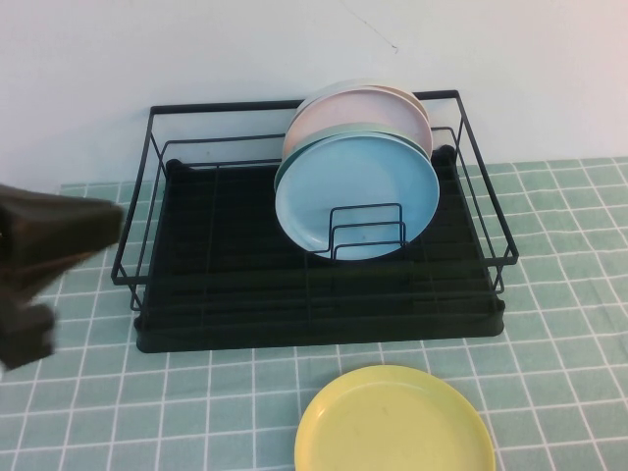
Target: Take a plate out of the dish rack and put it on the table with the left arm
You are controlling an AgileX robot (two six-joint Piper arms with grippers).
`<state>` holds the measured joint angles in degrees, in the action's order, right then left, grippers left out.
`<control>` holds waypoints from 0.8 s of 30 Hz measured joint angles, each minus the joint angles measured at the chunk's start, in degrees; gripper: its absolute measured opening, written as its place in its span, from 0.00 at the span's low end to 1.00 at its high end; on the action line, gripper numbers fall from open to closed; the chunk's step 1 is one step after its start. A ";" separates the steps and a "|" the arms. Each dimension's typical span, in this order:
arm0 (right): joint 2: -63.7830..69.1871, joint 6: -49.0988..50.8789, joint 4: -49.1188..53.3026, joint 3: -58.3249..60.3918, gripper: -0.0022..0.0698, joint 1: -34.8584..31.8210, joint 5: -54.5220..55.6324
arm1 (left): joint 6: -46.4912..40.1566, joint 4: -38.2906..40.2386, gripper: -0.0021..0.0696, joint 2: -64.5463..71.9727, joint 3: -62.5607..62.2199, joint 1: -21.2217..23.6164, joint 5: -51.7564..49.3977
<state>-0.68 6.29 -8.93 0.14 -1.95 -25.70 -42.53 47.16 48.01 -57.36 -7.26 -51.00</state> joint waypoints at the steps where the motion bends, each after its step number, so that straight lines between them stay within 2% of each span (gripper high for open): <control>1: 0.00 0.00 0.00 0.00 0.03 0.00 0.00 | 0.86 -1.60 0.03 -1.10 -0.46 0.00 0.00; 3: 0.00 0.00 0.00 0.00 0.03 0.00 0.00 | 2.57 -5.22 0.03 -4.96 -1.23 0.00 0.26; 6: 0.00 0.00 0.00 0.00 0.03 0.00 0.00 | 3.33 -6.48 0.03 -9.27 -1.38 0.00 1.13; 11: 0.00 0.00 0.00 0.00 0.03 0.00 0.00 | 7.41 -2.52 0.03 -14.44 -1.38 0.00 1.90; 18: 0.00 0.00 0.00 0.00 0.03 0.00 0.00 | 8.14 3.43 0.03 -17.12 -1.40 0.00 1.79; 24: 0.00 0.00 0.00 0.00 0.03 0.00 0.00 | 7.32 1.14 0.03 -17.24 -1.40 0.00 0.30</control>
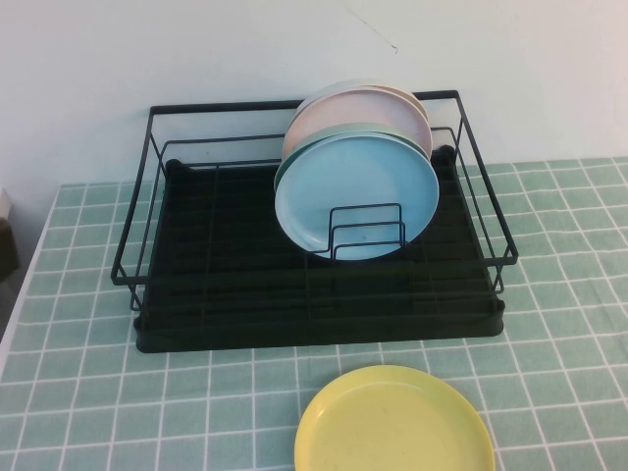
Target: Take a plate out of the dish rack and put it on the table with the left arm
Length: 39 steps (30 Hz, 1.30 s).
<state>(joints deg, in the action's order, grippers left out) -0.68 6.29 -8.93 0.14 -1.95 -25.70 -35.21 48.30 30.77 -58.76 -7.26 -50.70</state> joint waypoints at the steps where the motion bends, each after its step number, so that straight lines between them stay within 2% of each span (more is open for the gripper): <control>1: 0.00 0.00 0.00 0.00 0.03 0.00 0.00 | -0.14 -2.02 0.03 0.00 0.00 0.00 -0.47; 4: 0.00 0.00 0.00 0.00 0.03 0.00 0.00 | 0.11 -7.08 0.03 0.00 1.46 0.00 -0.16; 9: 0.00 0.00 0.00 0.00 0.03 0.00 0.00 | 3.47 -13.93 0.03 -4.10 11.36 0.92 7.73; 12: 0.00 0.00 0.00 0.00 0.03 0.00 0.00 | 14.19 -24.43 0.03 -9.38 18.81 3.02 11.82; 16: 0.00 0.00 0.00 0.00 0.03 0.00 0.00 | 31.79 -42.69 0.03 -19.95 29.81 6.59 14.69; 18: 0.00 0.00 0.00 0.00 0.03 0.00 0.00 | 36.37 -47.32 0.03 -24.38 35.17 7.72 15.92; 21: 0.00 0.00 0.00 0.00 0.03 0.00 0.00 | 38.94 -48.30 0.03 -29.75 43.88 7.83 17.54; 27: 0.00 0.00 0.00 0.00 0.03 0.00 0.00 | 39.51 -41.33 0.03 -31.33 57.69 6.95 26.85; 32: 0.00 0.00 0.00 0.00 0.03 0.00 0.00 | 39.61 -41.26 0.03 -31.54 59.42 6.74 30.95; 39: 0.00 0.00 0.00 0.00 0.03 0.00 0.00 | 39.61 -41.48 0.03 -31.54 59.36 6.74 31.11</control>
